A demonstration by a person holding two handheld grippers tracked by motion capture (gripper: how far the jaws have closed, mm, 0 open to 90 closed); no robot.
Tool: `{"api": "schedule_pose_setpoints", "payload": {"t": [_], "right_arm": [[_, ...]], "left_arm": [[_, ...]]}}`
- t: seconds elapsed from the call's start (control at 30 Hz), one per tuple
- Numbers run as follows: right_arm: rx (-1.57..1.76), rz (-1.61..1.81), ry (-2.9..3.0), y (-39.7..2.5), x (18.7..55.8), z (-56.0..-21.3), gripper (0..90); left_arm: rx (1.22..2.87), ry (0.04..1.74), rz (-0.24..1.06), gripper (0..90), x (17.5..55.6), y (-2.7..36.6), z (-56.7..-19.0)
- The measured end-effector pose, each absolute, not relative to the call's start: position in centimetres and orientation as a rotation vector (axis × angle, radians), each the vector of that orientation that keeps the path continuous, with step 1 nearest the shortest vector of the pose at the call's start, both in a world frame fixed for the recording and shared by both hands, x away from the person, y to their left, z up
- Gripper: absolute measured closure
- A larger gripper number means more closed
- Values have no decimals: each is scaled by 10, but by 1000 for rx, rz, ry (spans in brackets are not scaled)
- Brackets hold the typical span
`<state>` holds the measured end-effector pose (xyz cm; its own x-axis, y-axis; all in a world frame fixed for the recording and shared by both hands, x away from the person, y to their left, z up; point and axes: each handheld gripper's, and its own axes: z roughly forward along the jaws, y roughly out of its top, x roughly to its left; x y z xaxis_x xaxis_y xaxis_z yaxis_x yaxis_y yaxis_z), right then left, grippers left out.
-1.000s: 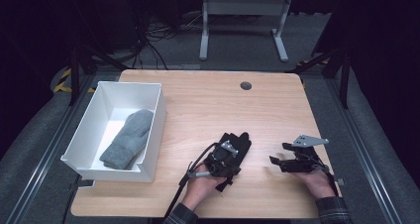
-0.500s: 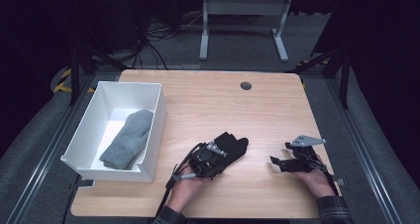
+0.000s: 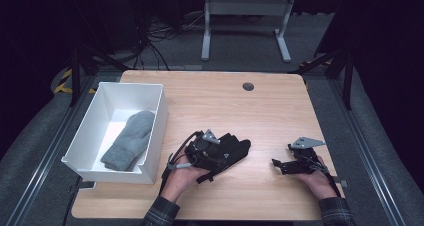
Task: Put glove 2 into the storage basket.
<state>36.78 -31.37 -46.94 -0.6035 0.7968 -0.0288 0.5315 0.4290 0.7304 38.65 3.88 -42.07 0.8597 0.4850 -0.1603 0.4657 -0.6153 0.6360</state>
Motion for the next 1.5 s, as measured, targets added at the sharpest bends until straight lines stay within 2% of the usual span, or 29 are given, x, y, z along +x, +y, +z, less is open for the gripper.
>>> {"api": "schedule_pose_setpoints", "payload": {"t": [0.3,0.5,0.8,0.87,0.97,1.0,1.03,1.07,1.1,1.17,1.3,1.5], "right_arm": [[1130,977,2324,-313,368,-470,81],[1129,975,2326,-313,369,-470,75],[1129,975,2327,-313,369,-470,74],[1129,975,2327,-313,369,-470,74],[1129,975,2327,-313,369,-470,74],[1129,975,2327,-313,369,-470,74],[1128,975,2328,-313,369,-470,74],[1129,975,2327,-313,369,-470,74],[1129,975,2327,-313,369,-470,74],[1128,975,2328,-313,369,-470,73],[1129,975,2328,-313,369,-470,73],[1129,974,2328,-313,369,-470,73]], "left_arm": [[2357,639,105,150,411,37,-432],[2399,647,79,79,417,27,-448],[2449,629,74,70,418,23,-458],[2458,610,83,119,417,24,-456],[2463,598,76,249,416,24,-454],[2461,599,78,249,415,25,-454],[2458,595,70,287,415,26,-453],[2459,592,60,355,415,26,-452],[2454,581,32,467,415,28,-451],[2449,578,-1,556,415,28,-450],[2460,588,-21,624,414,27,-449],[2451,609,-40,657,413,26,-447]]}}
